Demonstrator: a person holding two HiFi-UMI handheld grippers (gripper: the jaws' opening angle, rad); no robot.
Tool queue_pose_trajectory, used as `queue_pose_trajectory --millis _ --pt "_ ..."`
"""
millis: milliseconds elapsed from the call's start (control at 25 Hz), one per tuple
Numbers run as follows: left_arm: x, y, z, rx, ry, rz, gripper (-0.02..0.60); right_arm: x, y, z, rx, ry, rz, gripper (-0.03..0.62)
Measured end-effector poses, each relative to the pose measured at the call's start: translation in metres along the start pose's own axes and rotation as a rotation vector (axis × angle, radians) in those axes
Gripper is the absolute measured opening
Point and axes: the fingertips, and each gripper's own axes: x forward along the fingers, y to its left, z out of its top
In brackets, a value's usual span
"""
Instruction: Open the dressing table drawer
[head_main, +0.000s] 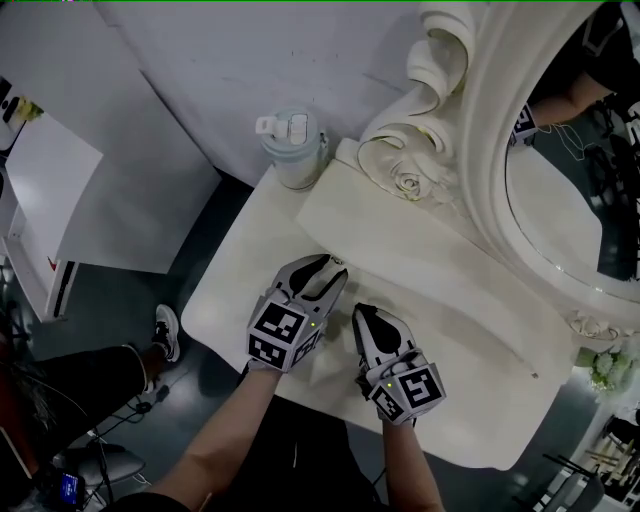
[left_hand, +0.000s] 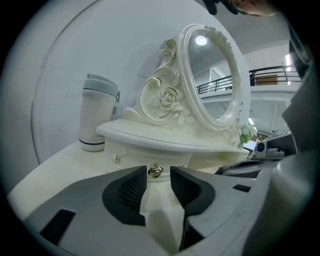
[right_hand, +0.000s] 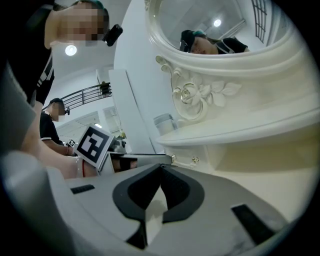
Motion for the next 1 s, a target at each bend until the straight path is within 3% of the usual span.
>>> queue_pose_trajectory --millis 200,360,1000 --pt "0.01 0.001 0.001 0.027 0.036 0.014 0.153 -0.003 -0.004 -0.002 0.0 0.007 -0.016 0.006" --pt "0.013 0.005 0.001 0.026 0.04 0.042 0.114 -0.006 -0.008 -0.004 0.005 0.008 -0.022 0.006" --pt "0.003 0.003 -0.004 0.01 0.039 0.041 0.11 -0.017 -0.007 -0.008 0.036 -0.014 -0.044 0.005"
